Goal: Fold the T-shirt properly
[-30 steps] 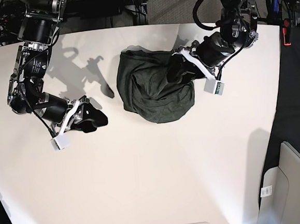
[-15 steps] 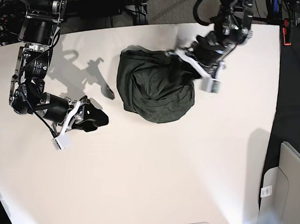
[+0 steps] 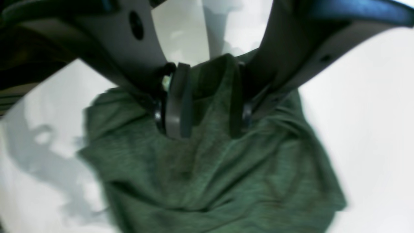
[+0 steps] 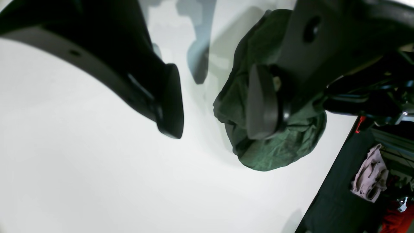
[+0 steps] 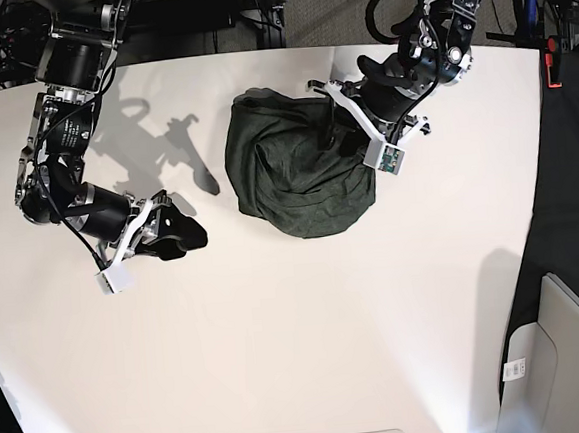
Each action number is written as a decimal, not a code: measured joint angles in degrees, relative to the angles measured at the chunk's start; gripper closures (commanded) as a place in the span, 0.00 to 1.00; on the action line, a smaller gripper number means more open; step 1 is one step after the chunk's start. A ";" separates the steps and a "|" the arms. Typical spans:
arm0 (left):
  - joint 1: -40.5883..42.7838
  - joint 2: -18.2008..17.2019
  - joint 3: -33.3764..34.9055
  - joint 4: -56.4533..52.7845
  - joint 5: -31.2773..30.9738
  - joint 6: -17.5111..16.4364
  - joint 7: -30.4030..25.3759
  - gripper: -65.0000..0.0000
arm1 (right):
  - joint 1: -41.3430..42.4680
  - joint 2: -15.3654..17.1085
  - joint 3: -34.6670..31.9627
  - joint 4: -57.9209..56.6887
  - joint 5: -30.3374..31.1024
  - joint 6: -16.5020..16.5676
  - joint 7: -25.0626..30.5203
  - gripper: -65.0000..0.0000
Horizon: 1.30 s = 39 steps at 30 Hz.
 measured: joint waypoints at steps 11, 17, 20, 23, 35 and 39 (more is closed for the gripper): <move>0.33 -0.02 0.02 0.24 3.06 -0.20 -3.19 0.73 | 0.00 -0.02 0.02 0.00 0.00 0.00 0.00 0.55; 0.15 -0.02 4.81 0.44 8.61 -0.48 -3.37 0.72 | 0.02 -0.02 0.02 0.00 0.02 0.00 0.00 0.55; 0.11 0.00 6.47 0.44 10.82 -0.35 -3.37 0.72 | 0.02 0.00 0.02 -0.02 0.00 0.00 -0.02 0.55; 0.02 -0.02 6.78 0.44 10.99 -0.39 -3.39 0.72 | 0.04 -0.15 0.02 -0.02 0.02 0.00 0.00 0.55; -0.04 0.00 6.75 -0.87 15.93 -0.39 -3.41 0.73 | 0.02 -0.17 0.02 -0.02 0.13 0.00 0.00 0.55; -0.02 0.00 6.75 -1.03 17.55 -0.39 -3.41 0.73 | 0.02 -0.20 0.02 -0.02 0.44 0.00 0.00 0.55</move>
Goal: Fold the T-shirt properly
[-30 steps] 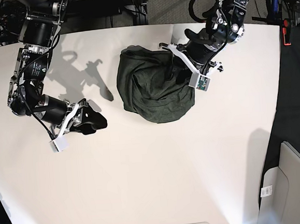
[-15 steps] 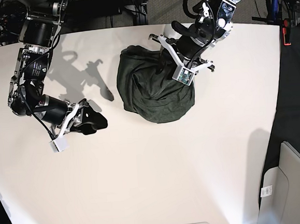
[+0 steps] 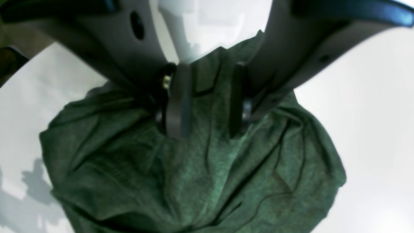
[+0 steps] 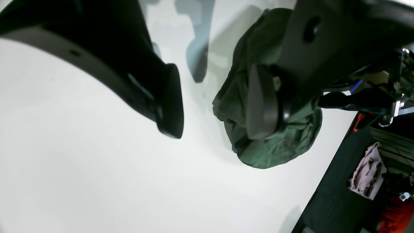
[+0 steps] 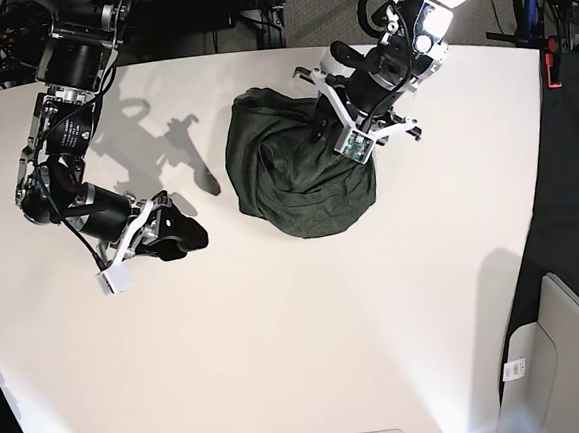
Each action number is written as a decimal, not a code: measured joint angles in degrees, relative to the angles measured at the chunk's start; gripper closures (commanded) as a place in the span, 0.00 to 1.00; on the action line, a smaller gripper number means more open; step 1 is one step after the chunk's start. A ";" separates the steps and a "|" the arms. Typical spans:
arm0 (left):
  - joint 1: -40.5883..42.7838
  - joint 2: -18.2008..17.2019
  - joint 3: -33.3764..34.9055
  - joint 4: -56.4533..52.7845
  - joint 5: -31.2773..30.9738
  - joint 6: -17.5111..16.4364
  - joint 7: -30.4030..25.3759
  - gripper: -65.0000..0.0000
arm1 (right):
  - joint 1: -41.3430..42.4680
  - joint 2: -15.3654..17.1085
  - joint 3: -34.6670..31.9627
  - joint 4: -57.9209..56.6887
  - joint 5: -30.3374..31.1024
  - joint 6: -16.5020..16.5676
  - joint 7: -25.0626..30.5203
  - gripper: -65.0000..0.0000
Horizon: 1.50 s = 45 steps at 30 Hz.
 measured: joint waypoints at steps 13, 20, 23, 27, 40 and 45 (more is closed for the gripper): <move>0.00 -0.02 0.15 -1.31 1.31 -0.26 0.24 0.93 | 0.00 0.02 0.00 0.00 0.00 0.00 0.00 0.55; 0.81 0.07 -3.23 0.13 1.20 -0.02 0.04 0.93 | -0.04 0.02 0.00 0.00 -0.04 -0.02 0.00 0.55; 2.80 0.92 -7.82 0.35 1.31 0.02 -0.15 0.93 | -0.02 0.02 0.00 0.00 0.00 0.00 0.02 0.55; 3.15 3.89 -13.81 0.57 1.31 0.00 0.24 0.93 | 0.00 0.02 0.00 -0.02 -0.09 0.00 0.02 0.55; 9.01 3.89 -15.02 0.74 1.27 0.02 0.26 0.91 | 0.94 -0.02 -0.09 -0.04 -0.44 0.00 0.13 0.55; 5.18 3.96 -14.99 1.07 1.25 7.67 0.15 0.70 | 1.25 0.00 -0.17 -0.04 -0.42 0.02 0.13 0.55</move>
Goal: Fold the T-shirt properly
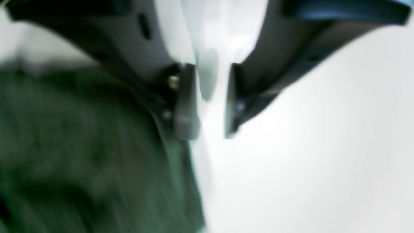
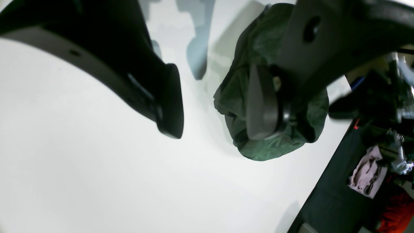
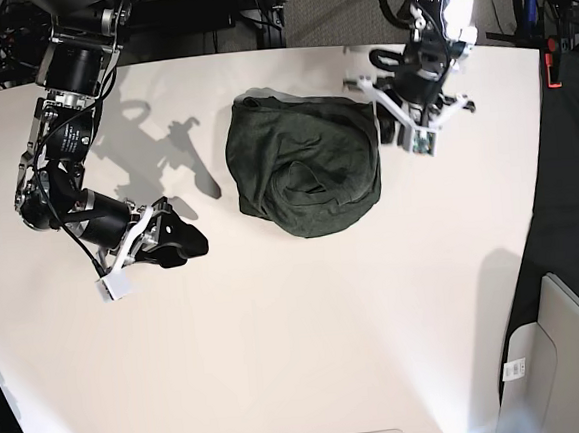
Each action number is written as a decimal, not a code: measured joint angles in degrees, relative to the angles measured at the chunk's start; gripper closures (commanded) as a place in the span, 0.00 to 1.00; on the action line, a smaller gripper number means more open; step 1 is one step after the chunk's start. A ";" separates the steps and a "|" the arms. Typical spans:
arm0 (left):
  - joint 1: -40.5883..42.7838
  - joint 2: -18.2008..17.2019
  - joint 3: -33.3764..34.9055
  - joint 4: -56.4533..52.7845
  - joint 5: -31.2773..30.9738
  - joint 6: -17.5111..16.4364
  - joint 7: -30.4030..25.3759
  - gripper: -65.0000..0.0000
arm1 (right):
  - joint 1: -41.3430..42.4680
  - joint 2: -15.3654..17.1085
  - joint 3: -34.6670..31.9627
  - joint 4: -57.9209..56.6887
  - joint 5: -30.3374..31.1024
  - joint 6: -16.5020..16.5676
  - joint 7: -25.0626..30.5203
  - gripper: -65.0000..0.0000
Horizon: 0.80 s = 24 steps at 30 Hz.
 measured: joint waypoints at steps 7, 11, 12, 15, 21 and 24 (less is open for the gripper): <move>-3.80 0.00 1.27 0.28 -0.37 1.79 0.35 0.61 | -0.13 0.00 0.02 0.00 -0.02 0.00 0.00 0.55; -6.45 -0.28 6.49 0.37 0.26 2.16 -0.94 0.60 | -0.15 0.02 0.02 0.00 -0.02 -0.02 0.00 0.55; -6.45 -0.17 7.56 0.33 -0.28 1.44 -0.35 0.60 | -0.15 0.00 0.02 0.00 0.00 0.00 0.02 0.55; -7.56 -0.11 10.05 -0.15 -0.59 1.51 0.31 0.60 | -0.17 0.00 0.02 0.00 -0.02 -0.02 0.00 0.55; -8.98 -0.26 12.74 -1.11 -0.39 1.77 -0.26 0.60 | -0.33 -0.13 0.02 0.00 0.00 -0.02 0.00 0.55; -10.01 -0.22 13.25 -2.54 -0.52 1.55 0.13 0.60 | -0.48 -0.13 0.02 0.00 0.00 -0.02 0.00 0.55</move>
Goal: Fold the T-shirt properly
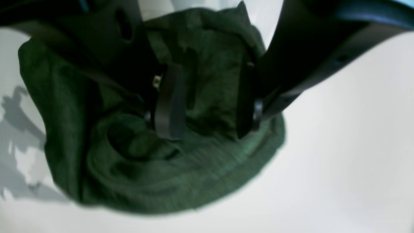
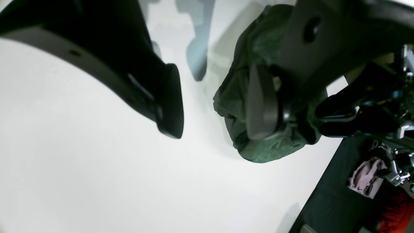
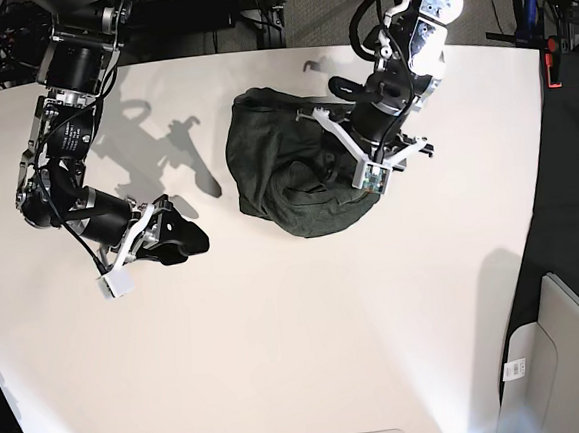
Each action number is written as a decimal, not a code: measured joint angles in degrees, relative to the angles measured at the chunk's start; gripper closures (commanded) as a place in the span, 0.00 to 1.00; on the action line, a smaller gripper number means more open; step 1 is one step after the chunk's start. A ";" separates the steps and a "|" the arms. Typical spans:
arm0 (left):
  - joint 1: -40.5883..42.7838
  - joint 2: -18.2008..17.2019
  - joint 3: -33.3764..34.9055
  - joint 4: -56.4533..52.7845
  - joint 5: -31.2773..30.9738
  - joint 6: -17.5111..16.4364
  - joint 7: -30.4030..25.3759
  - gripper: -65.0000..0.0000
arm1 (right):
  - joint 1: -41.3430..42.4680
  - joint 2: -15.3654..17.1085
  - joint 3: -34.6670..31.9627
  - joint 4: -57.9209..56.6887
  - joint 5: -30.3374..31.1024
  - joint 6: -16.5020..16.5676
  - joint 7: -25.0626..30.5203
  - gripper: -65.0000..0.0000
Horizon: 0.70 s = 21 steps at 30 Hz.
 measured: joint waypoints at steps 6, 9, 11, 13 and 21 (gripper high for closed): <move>-1.84 -0.02 -0.11 -1.01 0.04 0.13 -0.17 0.61 | -0.02 -0.63 0.09 0.00 -0.04 0.00 -0.02 0.55; -2.64 0.00 -0.11 -1.44 0.11 0.20 -0.20 0.61 | 0.00 -0.63 0.09 0.00 0.00 0.00 0.00 0.55; -3.63 -0.02 0.07 -2.10 0.15 -0.72 -0.26 0.61 | -0.02 -0.63 0.09 0.00 -0.04 -0.02 0.00 0.55; -4.09 -0.04 0.79 -3.17 0.63 -2.38 -0.50 0.61 | 0.00 -0.63 0.09 0.00 0.02 0.02 0.02 0.55; -3.91 0.07 1.38 -4.11 0.44 -4.57 -0.26 0.72 | -0.02 -0.63 0.09 0.00 0.02 0.00 0.02 0.55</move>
